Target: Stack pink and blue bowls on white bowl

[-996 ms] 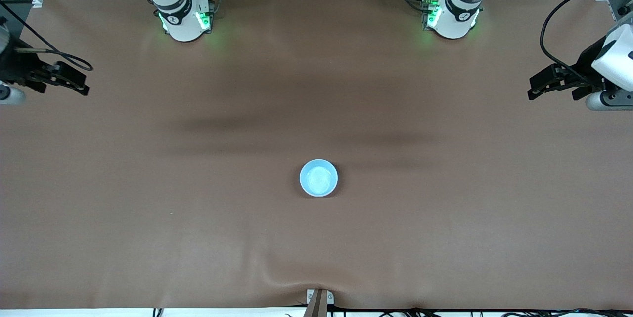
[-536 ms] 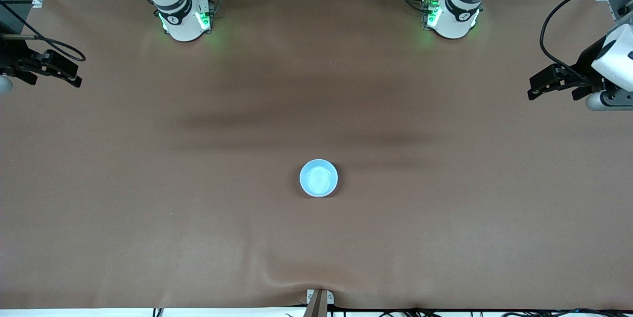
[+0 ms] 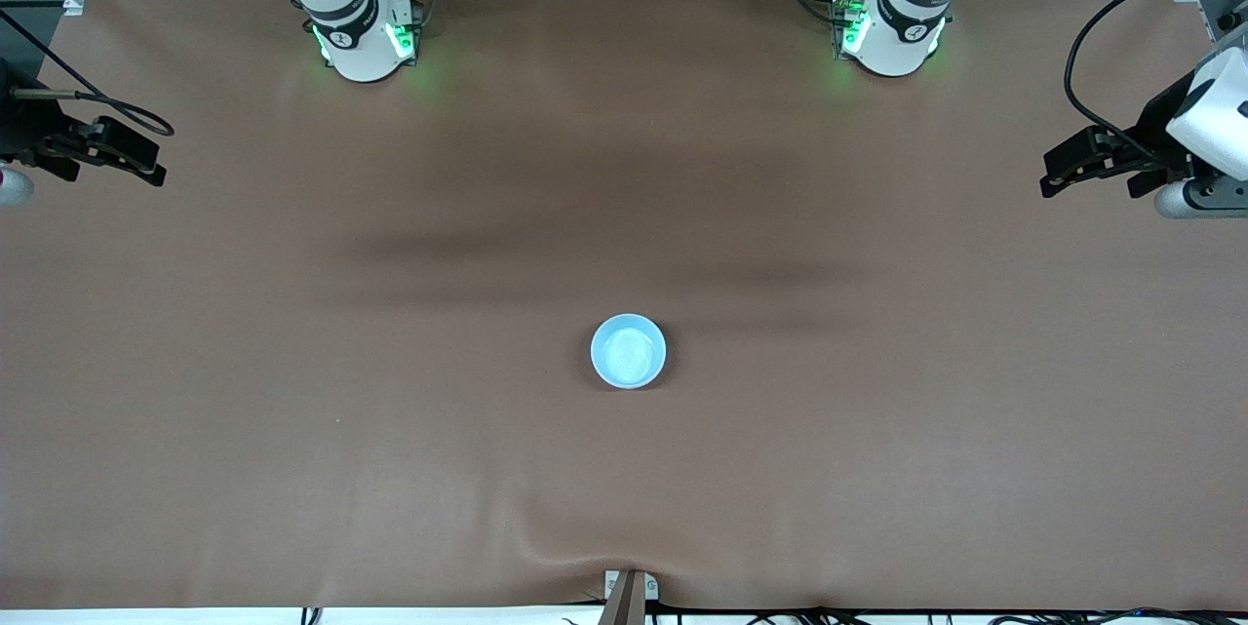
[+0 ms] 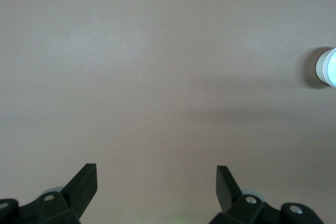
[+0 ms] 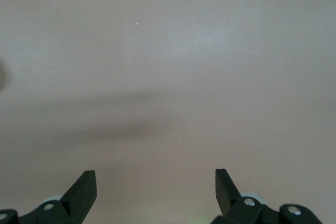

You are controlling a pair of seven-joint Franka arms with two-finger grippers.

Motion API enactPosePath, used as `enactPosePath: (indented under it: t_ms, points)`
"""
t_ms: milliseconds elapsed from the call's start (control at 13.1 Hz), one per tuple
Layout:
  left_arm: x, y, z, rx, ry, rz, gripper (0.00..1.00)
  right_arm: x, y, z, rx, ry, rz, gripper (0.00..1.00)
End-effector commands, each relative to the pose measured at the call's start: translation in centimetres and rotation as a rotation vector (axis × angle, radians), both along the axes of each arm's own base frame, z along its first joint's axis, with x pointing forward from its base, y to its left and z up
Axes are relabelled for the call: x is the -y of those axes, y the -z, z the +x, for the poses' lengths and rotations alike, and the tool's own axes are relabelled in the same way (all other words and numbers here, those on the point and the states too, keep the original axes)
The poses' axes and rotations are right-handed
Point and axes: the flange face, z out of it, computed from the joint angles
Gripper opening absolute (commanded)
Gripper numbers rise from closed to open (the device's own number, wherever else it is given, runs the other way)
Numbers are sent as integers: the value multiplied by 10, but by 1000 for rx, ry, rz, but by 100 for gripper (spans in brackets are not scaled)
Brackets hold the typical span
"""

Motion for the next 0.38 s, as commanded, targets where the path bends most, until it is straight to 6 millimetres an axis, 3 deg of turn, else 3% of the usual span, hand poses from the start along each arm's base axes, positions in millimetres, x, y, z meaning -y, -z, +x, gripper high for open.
enactPosePath:
  t_ms: [0, 306]
  points:
    - [2, -5, 1, 1, 0, 2, 100, 1, -2, 2, 4, 12, -8, 100]
    - [2, -5, 1, 1, -1, 0, 100, 2, 0, 3, 0, 12, -11, 100]
